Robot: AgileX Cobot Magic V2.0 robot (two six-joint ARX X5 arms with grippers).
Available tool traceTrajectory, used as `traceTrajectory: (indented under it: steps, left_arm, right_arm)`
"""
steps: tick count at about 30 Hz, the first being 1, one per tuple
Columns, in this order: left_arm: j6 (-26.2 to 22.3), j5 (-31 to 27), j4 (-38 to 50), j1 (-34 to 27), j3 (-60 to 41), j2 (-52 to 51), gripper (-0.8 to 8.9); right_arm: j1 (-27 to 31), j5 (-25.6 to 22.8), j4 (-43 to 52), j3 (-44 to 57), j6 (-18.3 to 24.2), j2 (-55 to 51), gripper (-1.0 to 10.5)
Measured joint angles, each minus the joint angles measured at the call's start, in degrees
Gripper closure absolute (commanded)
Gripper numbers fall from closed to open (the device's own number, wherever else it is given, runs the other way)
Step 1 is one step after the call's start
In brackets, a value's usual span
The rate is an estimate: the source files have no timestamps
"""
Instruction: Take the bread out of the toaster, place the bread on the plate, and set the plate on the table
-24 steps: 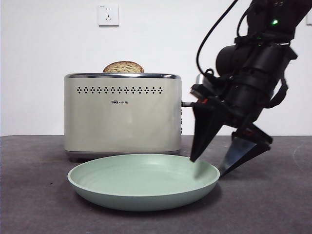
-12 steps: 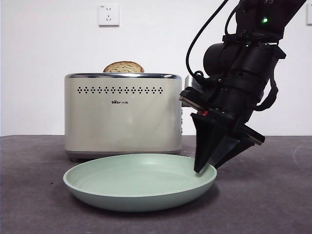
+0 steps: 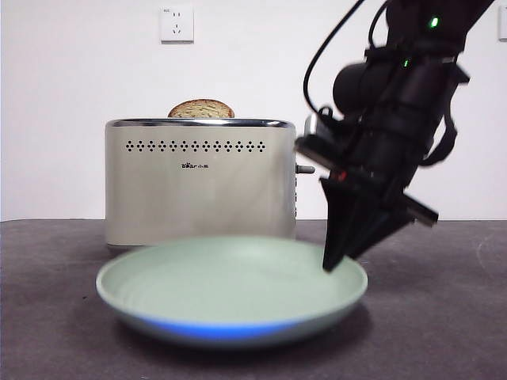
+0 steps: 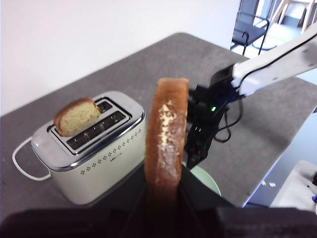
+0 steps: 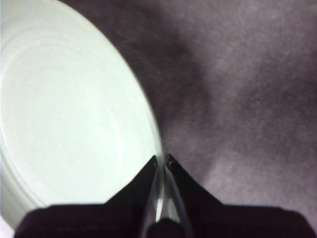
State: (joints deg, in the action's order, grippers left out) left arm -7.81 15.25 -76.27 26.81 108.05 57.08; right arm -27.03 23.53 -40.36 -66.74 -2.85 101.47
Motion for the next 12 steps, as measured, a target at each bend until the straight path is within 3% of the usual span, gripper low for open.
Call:
traceTrajectory:
  steps: [6,12]
  left_arm:
    - [-0.09,2.64,0.0,0.0,0.0,7.21,8.22]
    - [-2.32,14.95,0.0,0.0,0.0,17.27,8.22]
  right_arm:
    - [0.0,0.02,-0.31,0.0,-1.09,-9.57,9.6]
    - [0.02,-0.11,-1.88,0.0,-1.86,-18.34,9.6]
